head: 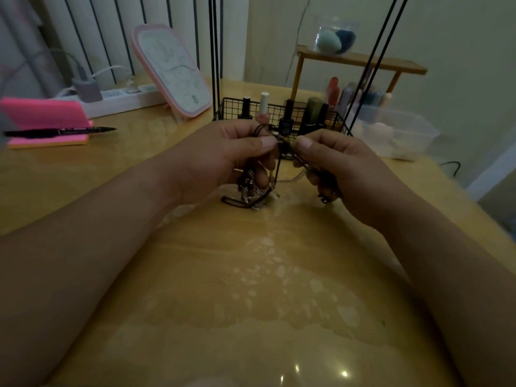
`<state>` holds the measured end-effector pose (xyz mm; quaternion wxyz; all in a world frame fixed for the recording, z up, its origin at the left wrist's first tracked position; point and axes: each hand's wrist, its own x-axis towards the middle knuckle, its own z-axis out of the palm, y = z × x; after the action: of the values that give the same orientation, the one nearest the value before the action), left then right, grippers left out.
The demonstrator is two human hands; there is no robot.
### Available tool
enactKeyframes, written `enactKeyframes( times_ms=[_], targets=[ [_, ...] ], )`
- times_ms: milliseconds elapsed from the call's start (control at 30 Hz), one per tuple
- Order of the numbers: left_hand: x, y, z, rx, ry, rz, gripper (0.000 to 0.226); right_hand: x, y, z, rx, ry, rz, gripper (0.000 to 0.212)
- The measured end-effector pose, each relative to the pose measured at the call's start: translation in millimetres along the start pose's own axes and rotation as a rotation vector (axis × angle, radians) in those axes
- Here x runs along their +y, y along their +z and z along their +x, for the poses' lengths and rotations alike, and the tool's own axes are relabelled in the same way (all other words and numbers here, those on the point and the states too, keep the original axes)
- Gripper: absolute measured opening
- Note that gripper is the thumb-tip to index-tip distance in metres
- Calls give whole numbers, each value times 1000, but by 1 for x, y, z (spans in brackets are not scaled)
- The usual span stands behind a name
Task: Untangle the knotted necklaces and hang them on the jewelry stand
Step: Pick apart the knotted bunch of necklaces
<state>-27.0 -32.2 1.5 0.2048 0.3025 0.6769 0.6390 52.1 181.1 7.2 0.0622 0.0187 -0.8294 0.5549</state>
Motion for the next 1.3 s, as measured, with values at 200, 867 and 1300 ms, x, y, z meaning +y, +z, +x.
enactKeyframes(
  times_ms=[200,867,1300],
  targets=[
    [-1,2,0,13,47,-92,7,-2,12,-4,-131,-58,-130,17],
    [-1,-13,4,102,-73,-66,14,-2,-14,3,-100,118,426,24],
    [3,-16,-1,87,-71,237,6,5,-19,7,68,66,92,24]
  ],
)
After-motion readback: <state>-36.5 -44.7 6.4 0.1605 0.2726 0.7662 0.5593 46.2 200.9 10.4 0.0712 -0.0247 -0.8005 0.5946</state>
